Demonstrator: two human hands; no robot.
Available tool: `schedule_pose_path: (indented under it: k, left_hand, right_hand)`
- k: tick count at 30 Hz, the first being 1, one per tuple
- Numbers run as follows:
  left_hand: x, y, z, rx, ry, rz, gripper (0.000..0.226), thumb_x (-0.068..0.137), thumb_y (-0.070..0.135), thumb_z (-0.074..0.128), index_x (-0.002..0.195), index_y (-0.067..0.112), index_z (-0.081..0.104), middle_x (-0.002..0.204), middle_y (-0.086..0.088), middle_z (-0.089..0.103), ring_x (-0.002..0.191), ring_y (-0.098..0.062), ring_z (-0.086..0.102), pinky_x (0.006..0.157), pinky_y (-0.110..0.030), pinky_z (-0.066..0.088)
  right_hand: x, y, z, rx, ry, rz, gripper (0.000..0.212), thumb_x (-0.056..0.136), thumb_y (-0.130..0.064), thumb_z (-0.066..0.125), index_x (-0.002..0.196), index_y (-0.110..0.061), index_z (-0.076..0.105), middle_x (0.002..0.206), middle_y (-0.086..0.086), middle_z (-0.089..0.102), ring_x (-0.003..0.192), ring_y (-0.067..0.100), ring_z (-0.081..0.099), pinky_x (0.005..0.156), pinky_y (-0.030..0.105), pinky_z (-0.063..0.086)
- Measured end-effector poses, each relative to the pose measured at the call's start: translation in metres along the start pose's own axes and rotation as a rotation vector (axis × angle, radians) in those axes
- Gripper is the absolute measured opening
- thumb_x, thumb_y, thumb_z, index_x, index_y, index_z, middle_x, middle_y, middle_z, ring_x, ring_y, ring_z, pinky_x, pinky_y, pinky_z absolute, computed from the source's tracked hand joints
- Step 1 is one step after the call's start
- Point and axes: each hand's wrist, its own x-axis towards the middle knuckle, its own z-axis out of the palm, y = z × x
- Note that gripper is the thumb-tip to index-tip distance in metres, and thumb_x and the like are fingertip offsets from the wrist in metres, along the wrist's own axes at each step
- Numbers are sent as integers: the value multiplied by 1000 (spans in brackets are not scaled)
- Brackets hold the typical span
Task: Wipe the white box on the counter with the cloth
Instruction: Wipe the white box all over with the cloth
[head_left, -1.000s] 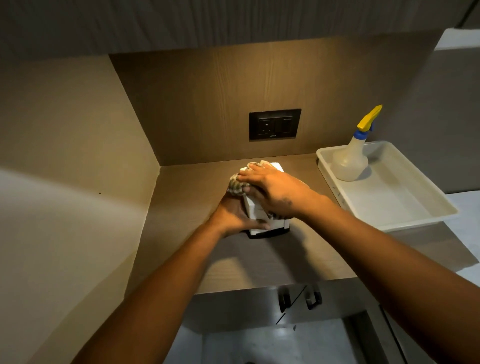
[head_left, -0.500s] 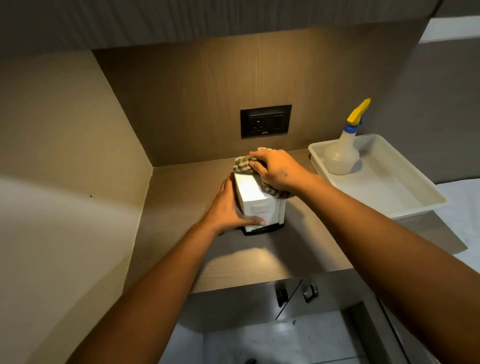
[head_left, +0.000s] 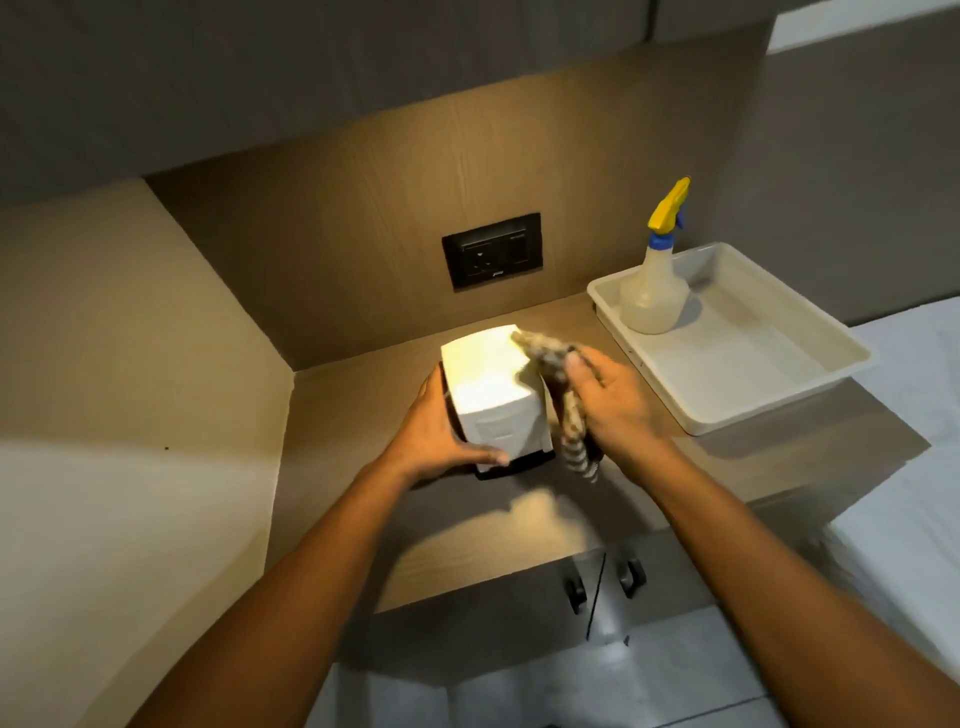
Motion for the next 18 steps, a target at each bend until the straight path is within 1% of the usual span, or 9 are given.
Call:
schedule_pose_path:
  k: [2, 4, 6, 8, 11, 13, 15, 16, 18]
  left_hand:
    - [-4, 12, -7, 5, -10, -40, 143, 47, 57, 102, 161, 37, 19, 163, 5, 34, 148, -20, 39, 119, -57, 41]
    - [-4, 36, -15, 86, 33, -73, 149, 55, 66, 93, 167, 33, -1, 175, 3, 9, 158, -25, 18, 127, -54, 22]
    - [4, 60, -21, 270, 76, -25, 134, 74, 79, 71, 167, 26, -9, 177, 2, -10, 162, -23, -3, 127, -50, 7]
    - [15, 79, -17, 436, 37, 45, 109, 89, 81, 39, 167, 20, -10, 175, -1, -15, 161, -20, -15, 129, -48, -4]
    - [28, 81, -2, 600, -82, 18, 91, 102, 73, 17, 167, 12, -2, 176, -6, -10, 160, -24, -16, 129, -49, -8]
    - [35, 70, 2, 649, -87, 1, 96, 101, 75, 13, 163, 2, 13, 174, -16, 11, 161, -37, 1, 130, -55, 1]
    - [42, 61, 0, 692, -75, 22, 103, 96, 81, 8, 151, -3, 29, 161, -24, 32, 152, -45, 25, 127, -59, 17]
    - [43, 59, -2, 713, -80, 33, 101, 97, 80, 8, 153, -2, 29, 161, -25, 32, 152, -44, 26, 127, -56, 18]
    - [42, 61, -4, 730, -110, 48, 91, 100, 67, 15, 162, 2, 19, 170, -17, 23, 158, -33, 16, 128, -40, 8]
  right_hand:
    - [-2, 17, -7, 270, 131, 228, 24, 103, -39, 42, 107, -38, 65, 103, -6, 71, 100, 13, 66, 89, 35, 54]
    - [3, 37, -7, 494, 201, 384, 33, 103, -40, 42, 126, -25, 62, 114, 2, 70, 105, 18, 65, 94, 40, 53]
    - [11, 49, 3, 609, 223, 454, 42, 103, -38, 43, 137, -16, 55, 128, 11, 65, 112, 25, 63, 101, 45, 49]
    - [18, 50, 16, 606, 218, 469, 45, 103, -40, 42, 139, -15, 53, 132, 11, 62, 117, 27, 60, 104, 46, 47]
    - [29, 42, 34, 611, 257, 409, 42, 102, -40, 44, 132, -16, 60, 122, 4, 68, 114, 21, 63, 101, 39, 50]
    - [32, 43, 41, 583, 284, 353, 40, 96, -44, 51, 126, -21, 66, 118, 0, 71, 111, 16, 66, 100, 40, 52]
    - [30, 51, 46, 524, 264, 327, 39, 94, -45, 53, 123, -24, 68, 114, -2, 73, 107, 15, 67, 97, 41, 54]
    - [26, 55, 48, 495, 245, 332, 37, 95, -45, 53, 121, -25, 68, 111, -1, 73, 104, 15, 68, 95, 43, 55]
    - [21, 65, 54, 455, 221, 357, 37, 95, -48, 49, 118, -26, 67, 109, 0, 72, 102, 17, 67, 92, 45, 56]
